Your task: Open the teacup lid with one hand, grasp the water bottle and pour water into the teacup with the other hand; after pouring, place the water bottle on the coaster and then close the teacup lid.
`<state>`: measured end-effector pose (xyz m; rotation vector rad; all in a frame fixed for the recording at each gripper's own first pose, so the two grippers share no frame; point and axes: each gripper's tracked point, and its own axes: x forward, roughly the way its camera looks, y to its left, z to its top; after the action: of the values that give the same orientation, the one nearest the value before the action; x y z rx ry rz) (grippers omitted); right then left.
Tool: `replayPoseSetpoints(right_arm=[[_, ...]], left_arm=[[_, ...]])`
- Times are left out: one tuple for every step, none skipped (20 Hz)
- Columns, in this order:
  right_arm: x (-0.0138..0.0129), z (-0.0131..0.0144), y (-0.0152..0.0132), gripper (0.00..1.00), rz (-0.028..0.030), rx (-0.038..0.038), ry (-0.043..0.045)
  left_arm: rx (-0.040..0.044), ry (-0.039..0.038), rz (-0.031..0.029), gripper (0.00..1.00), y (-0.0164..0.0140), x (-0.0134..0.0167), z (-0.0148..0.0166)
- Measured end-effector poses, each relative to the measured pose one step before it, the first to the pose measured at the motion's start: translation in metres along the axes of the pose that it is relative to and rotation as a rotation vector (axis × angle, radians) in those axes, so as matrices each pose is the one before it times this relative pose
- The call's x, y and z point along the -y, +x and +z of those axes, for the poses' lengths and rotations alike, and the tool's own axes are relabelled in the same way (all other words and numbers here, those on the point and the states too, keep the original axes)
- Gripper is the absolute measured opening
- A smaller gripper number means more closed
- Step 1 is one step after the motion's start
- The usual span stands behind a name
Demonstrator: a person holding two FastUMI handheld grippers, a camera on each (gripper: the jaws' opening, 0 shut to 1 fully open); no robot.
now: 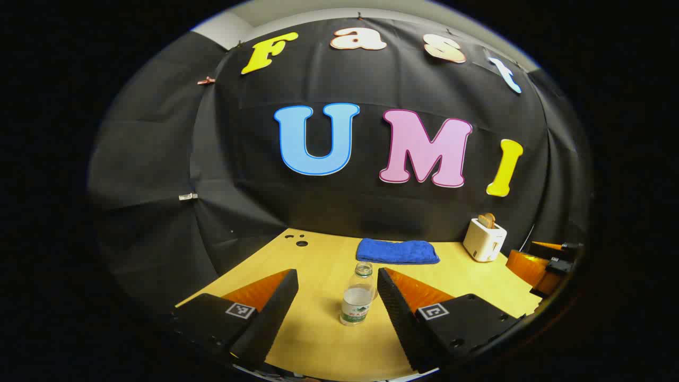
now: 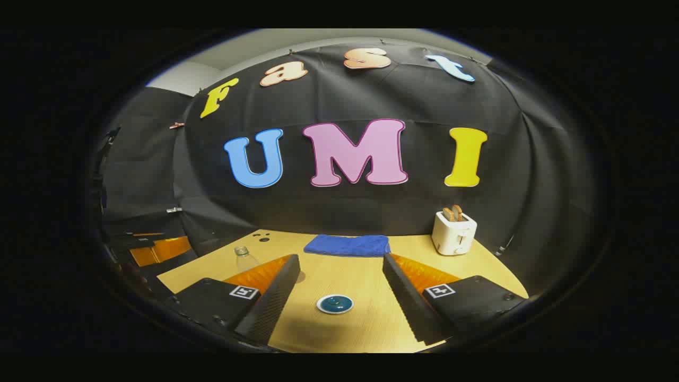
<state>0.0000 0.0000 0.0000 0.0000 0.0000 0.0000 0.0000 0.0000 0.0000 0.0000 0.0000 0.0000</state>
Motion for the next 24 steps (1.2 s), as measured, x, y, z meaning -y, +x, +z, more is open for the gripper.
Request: replayPoseSetpoints(right_arm=[[-0.00194, -0.00626, 0.00180, 0.98, 0.00276, -0.00340, -0.00791], [-0.00215, -0.00534, 0.00232, 0.98, 0.00141, -0.00223, -0.00744], [-0.00307, -0.00479, 0.00181, 0.98, 0.00247, -0.00732, -0.00375], [-0.00314, -0.00510, 0.00232, 0.98, 0.00094, -0.01250, -0.00232], [-0.00314, -0.00249, 0.00240, 0.98, 0.00249, -0.00761, -0.00024], [-0.00391, 0.00147, 0.00069, 0.98, 0.00250, 0.00253, -0.00090], [-0.00300, 0.00230, 0.00105, 0.98, 0.00066, 0.00643, -0.00545], [-0.00211, 0.00029, 0.00156, 0.98, 0.00202, 0.00165, -0.00600], [-0.00269, -0.00139, 0.00227, 0.98, 0.00372, -0.00323, -0.00485], [-0.00274, -0.00137, 0.00195, 0.98, 0.00307, -0.00534, -0.00077], [-0.00228, -0.00155, 0.00160, 0.98, 0.00282, -0.00525, 0.00256], [-0.00142, -0.00135, 0.00188, 0.98, -0.00195, -0.00542, 0.00216], [0.00005, -0.00174, 0.00084, 0.98, -0.00522, -0.00482, 0.00170], [0.00012, -0.00291, 0.00122, 0.98, -0.00771, -0.00548, 0.00219], [0.00065, -0.00325, 0.00099, 0.98, -0.00748, -0.00600, 0.00175], [0.00098, -0.00386, 0.00092, 0.98, -0.00885, -0.00603, 0.00173], [0.00062, -0.00322, 0.00150, 0.98, -0.00728, -0.00383, 0.00149], [-0.00018, -0.00346, 0.00182, 0.98, -0.00721, -0.00248, -0.00275], [0.00026, -0.00388, 0.00371, 0.98, -0.00532, -0.00125, -0.01032], [0.00035, -0.00576, 0.00517, 0.98, -0.00436, -0.00088, -0.01397], [-0.00043, -0.00547, 0.00652, 0.98, -0.00210, -0.00203, -0.01263], [-0.00033, -0.00602, 0.00854, 0.98, -0.00384, 0.00064, -0.01186], [0.00176, -0.00743, 0.01010, 0.98, -0.00765, 0.00395, -0.01013], [0.00023, -0.00912, 0.01085, 0.98, -0.00681, 0.00052, -0.00630]], left_arm=[[0.00325, 0.01477, -0.01484, 0.95, 0.00090, 0.00114, -0.00276], [0.00093, 0.01478, -0.00825, 0.95, 0.00077, 0.00034, -0.00302], [-0.00491, 0.01620, -0.00128, 0.95, 0.00065, -0.00294, -0.00385], [-0.00314, 0.01084, -0.00425, 0.95, 0.00134, -0.00154, -0.00247], [0.00083, 0.00164, -0.01021, 0.95, 0.00134, -0.00015, -0.00086], [0.00015, -0.00573, -0.01523, 0.95, 0.00195, 0.00104, -0.00029], [0.00013, -0.00668, -0.01660, 0.95, 0.00101, 0.00125, -0.00171], [0.00369, -0.00313, -0.01601, 0.95, 0.00192, 0.00113, -0.00029], [0.00368, 0.00304, -0.00904, 0.95, 0.00251, -0.00101, -0.00002], [0.00217, 0.00677, -0.00540, 0.95, 0.00250, -0.00110, -0.00014], [-0.00066, 0.00556, -0.00743, 0.95, 0.00356, -0.00095, -0.00163], [0.00135, 0.00485, -0.00913, 0.95, 0.00276, 0.00005, -0.00053], [0.00125, 0.00413, -0.01029, 0.95, 0.00200, 0.00001, -0.00064], [-0.00154, 0.00422, -0.01213, 0.95, 0.00305, 0.00130, -0.00090], [-0.00387, 0.00269, -0.00916, 0.95, 0.00217, -0.00048, -0.00263], [-0.00403, 0.00027, -0.00865, 0.95, 0.00151, -0.00039, -0.00224], [-0.00454, -0.00183, -0.00615, 0.95, 0.00245, -0.00056, -0.00222], [-0.00581, -0.00195, -0.00150, 0.95, 0.00210, -0.00110, -0.00245], [-0.00378, 0.00215, 0.00526, 0.95, 0.00140, -0.00226, -0.00317], [-0.00476, 0.00749, 0.00955, 0.95, 0.00239, -0.00302, -0.00310], [-0.00661, 0.00728, 0.00502, 0.95, 0.00252, -0.00196, -0.00625], [-0.00651, 0.00656, -0.00011, 0.95, 0.00295, -0.00115, -0.00639], [-0.00865, 0.00371, -0.00197, 0.95, 0.00263, -0.00158, -0.00790], [-0.01603, 0.00072, -0.00068, 0.95, 0.00408, -0.00113, -0.00980]])
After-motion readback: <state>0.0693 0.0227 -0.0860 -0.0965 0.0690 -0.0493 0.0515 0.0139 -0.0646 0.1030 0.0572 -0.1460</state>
